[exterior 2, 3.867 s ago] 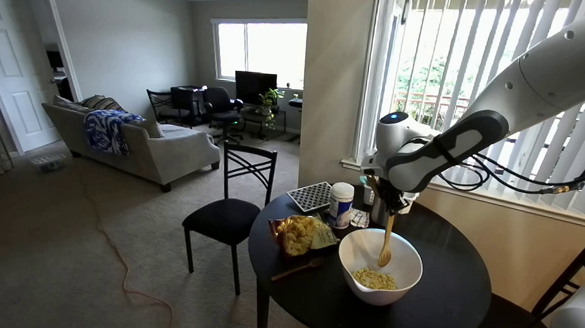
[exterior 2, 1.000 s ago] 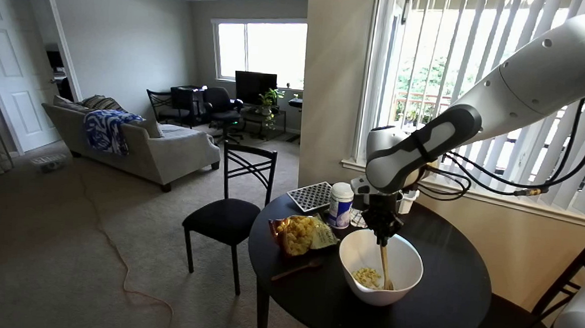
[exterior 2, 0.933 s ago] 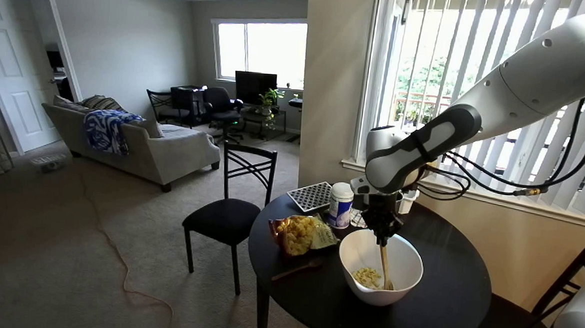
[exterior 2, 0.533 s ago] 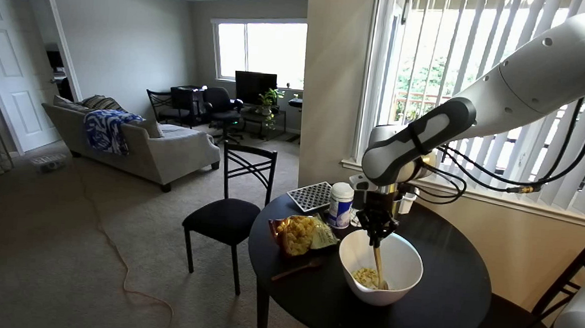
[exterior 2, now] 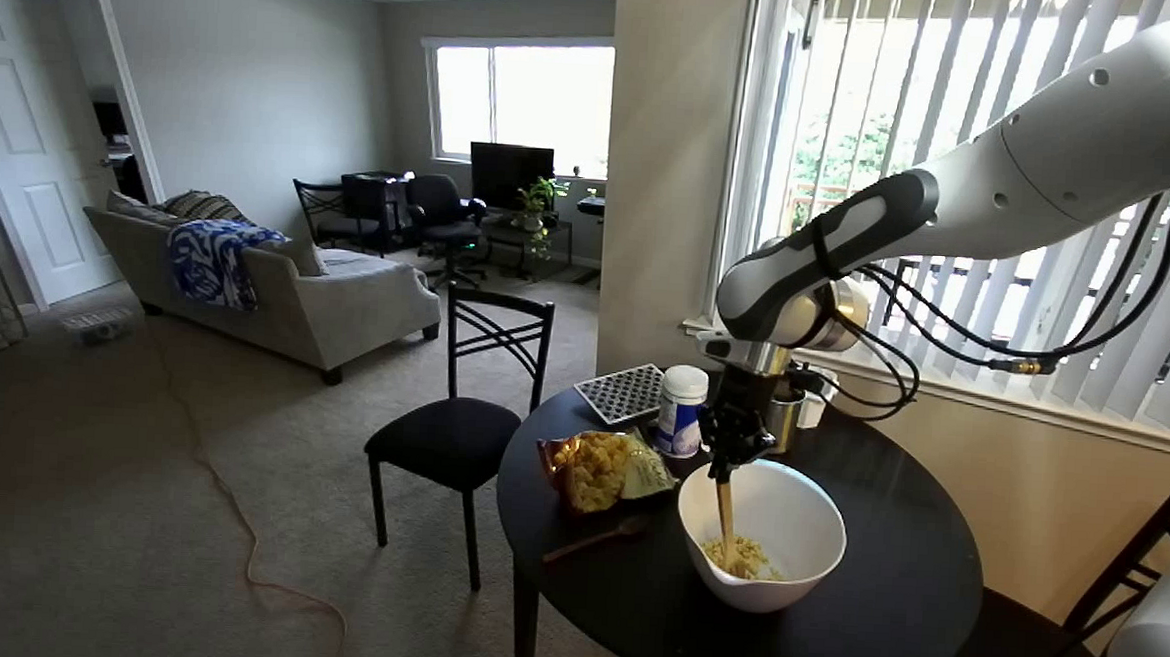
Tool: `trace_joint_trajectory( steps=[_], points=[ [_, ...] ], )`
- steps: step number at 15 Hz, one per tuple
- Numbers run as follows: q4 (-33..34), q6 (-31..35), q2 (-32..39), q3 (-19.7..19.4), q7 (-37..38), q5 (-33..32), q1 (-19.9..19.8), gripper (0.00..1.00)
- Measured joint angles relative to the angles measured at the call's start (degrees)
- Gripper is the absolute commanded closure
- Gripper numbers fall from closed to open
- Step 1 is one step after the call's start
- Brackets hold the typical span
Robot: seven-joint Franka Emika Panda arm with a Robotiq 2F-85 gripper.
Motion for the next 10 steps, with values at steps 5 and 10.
trace_joint_trajectory(
  steps=[5,10],
  points=[
    [-0.2,7.7,-0.1,-0.1,0.0,4.6,0.0,0.93],
    [-2.6,20.5,0.0,-0.8,4.5,0.9,-0.2,0.93]
  ],
)
